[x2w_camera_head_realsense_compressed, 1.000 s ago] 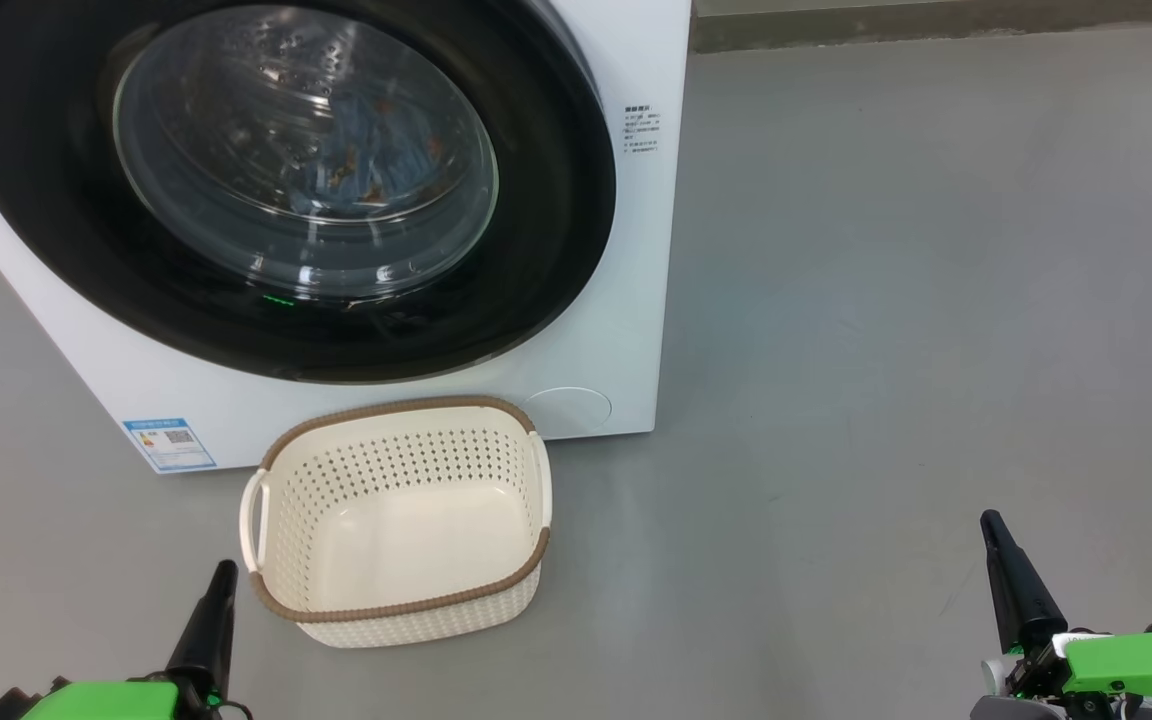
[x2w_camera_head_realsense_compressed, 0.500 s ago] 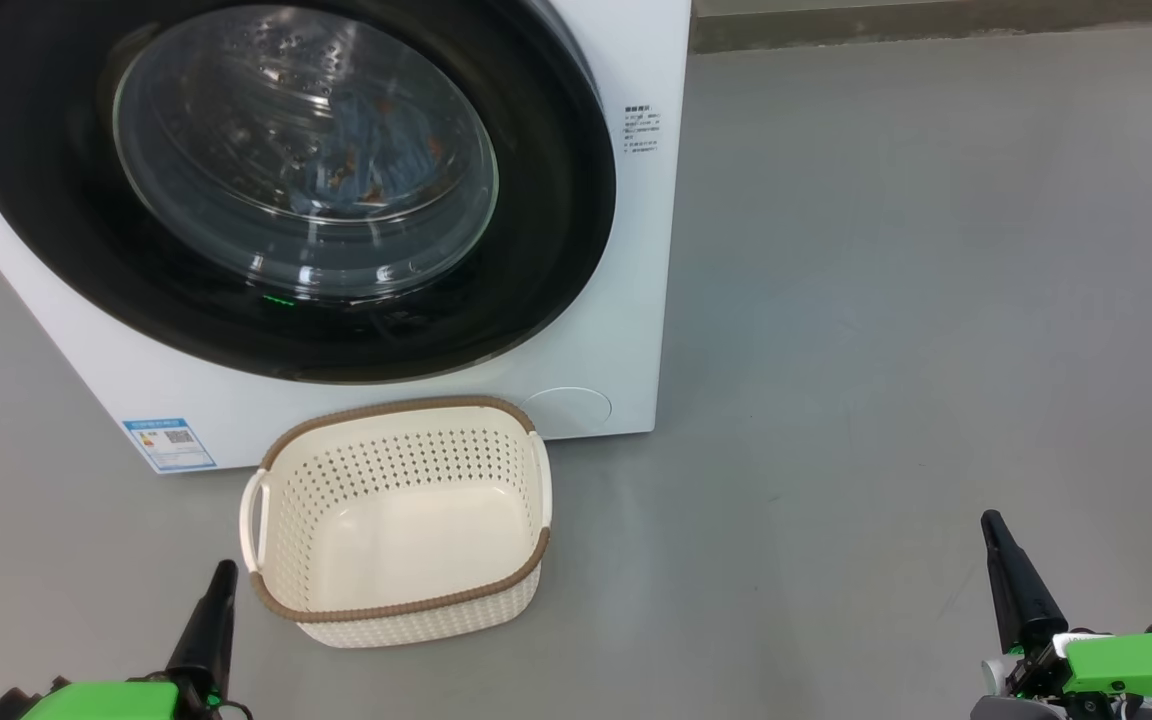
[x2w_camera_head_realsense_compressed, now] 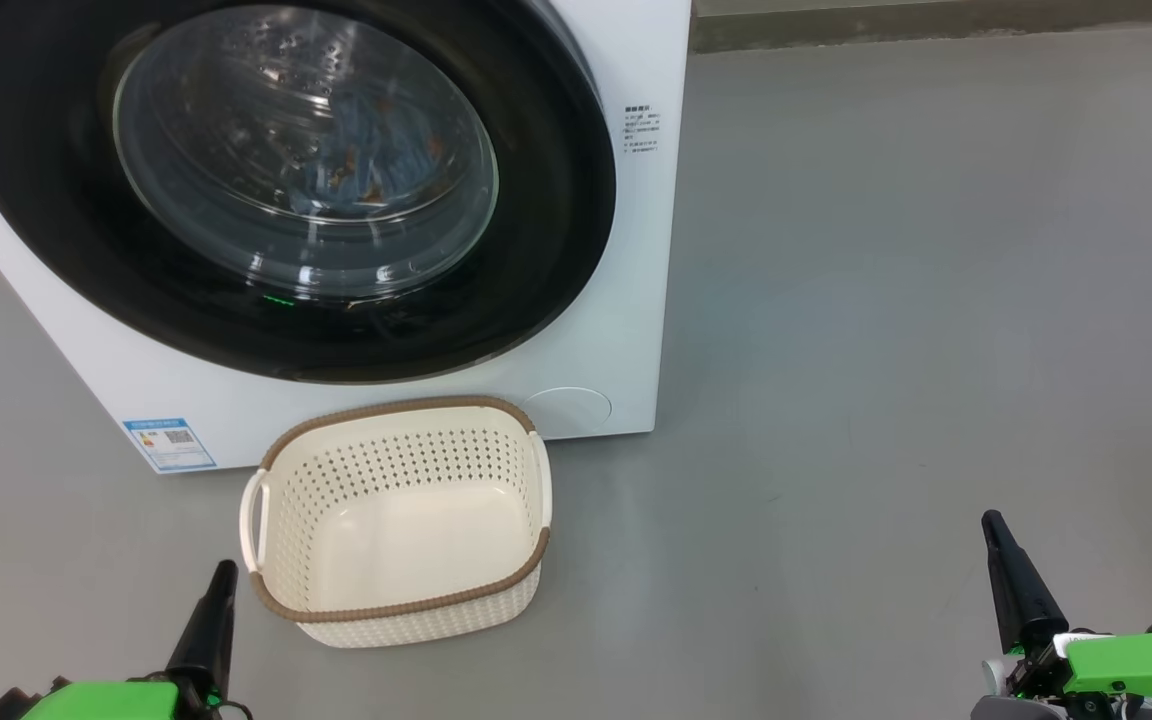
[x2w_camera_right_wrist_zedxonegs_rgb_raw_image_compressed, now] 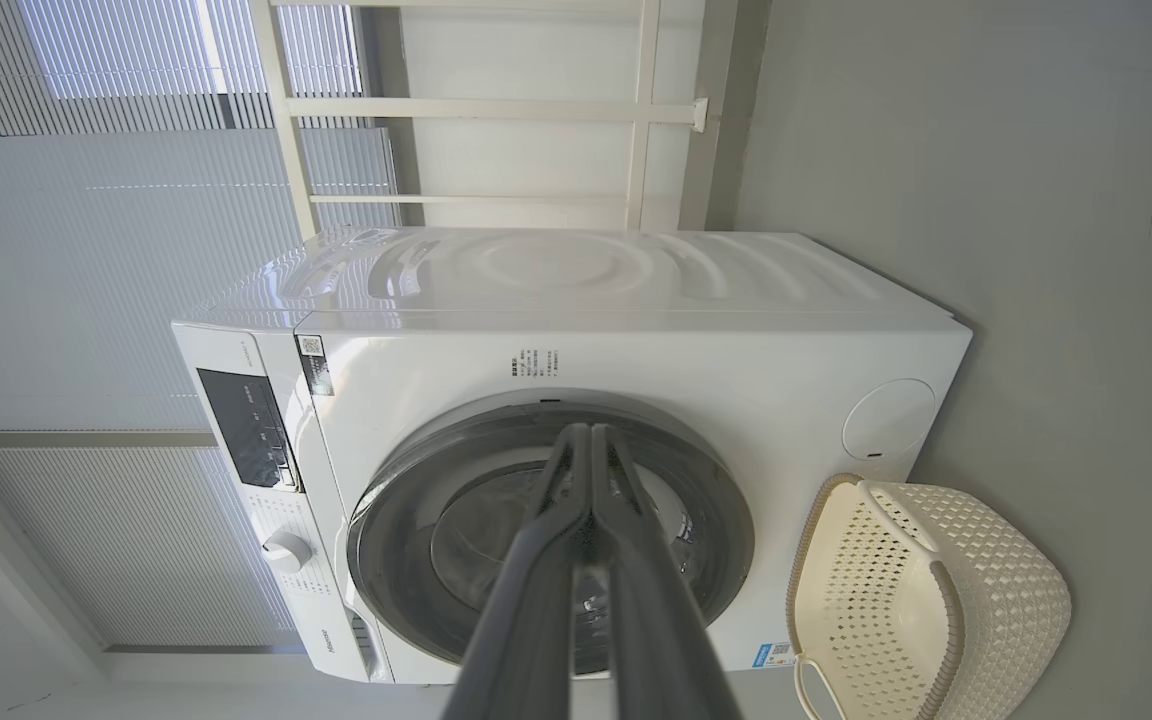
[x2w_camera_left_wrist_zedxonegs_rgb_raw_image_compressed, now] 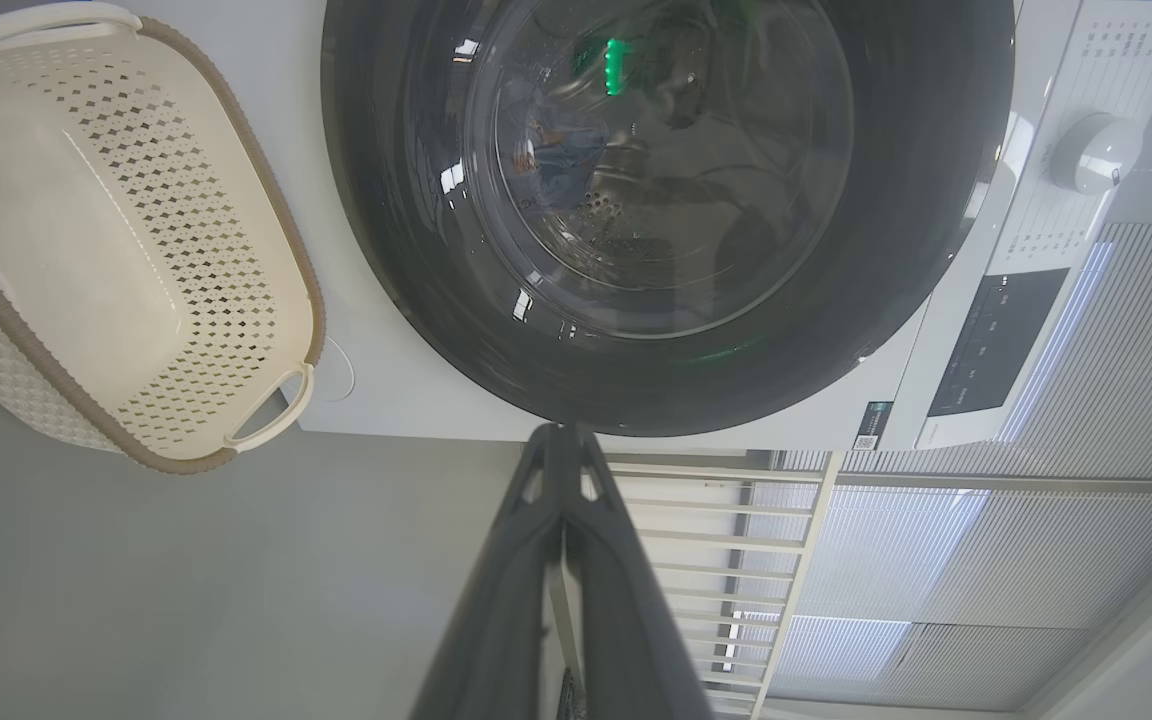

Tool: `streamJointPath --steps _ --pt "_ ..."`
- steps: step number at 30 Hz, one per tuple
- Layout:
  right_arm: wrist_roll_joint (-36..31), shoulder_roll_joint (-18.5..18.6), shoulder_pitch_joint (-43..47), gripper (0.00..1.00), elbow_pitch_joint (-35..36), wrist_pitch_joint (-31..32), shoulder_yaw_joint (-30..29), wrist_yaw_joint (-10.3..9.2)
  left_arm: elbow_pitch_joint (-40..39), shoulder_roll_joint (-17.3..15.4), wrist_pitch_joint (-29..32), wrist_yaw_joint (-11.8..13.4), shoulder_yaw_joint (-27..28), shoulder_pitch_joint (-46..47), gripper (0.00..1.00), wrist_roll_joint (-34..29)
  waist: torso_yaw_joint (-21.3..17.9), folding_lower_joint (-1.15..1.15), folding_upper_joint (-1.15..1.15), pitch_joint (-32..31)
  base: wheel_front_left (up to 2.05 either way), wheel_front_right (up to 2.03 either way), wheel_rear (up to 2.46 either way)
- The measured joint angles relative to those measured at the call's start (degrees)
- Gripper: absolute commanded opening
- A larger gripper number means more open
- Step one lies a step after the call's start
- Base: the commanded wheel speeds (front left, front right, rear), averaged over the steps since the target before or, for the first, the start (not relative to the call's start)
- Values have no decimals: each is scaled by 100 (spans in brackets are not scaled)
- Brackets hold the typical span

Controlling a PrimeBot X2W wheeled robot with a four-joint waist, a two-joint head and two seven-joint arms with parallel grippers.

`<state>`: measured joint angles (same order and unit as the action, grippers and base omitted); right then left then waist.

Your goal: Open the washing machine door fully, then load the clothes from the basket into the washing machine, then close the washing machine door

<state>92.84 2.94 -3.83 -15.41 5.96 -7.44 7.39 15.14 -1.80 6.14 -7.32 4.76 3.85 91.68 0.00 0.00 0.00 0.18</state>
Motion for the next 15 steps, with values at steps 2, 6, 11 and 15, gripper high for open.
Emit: streamJointPath --steps 2,6,11,15 --pt "0 0 0 0 0 0 -2 0 0 0 0 0 0 0 0 0 0 0 0 0 0 0 0" --pt "0 -1 0 0 0 0 -4 0 0 0 0 0 0 0 0 0 0 0 0 0 0 0 0" --pt "-1 -2 0 0 0 0 -7 0 0 0 0 0 0 0 0 0 0 0 0 0 0 0 0" --pt "-1 -3 0 0 0 0 -9 0 0 0 0 0 0 0 0 0 0 0 0 0 0 0 0"
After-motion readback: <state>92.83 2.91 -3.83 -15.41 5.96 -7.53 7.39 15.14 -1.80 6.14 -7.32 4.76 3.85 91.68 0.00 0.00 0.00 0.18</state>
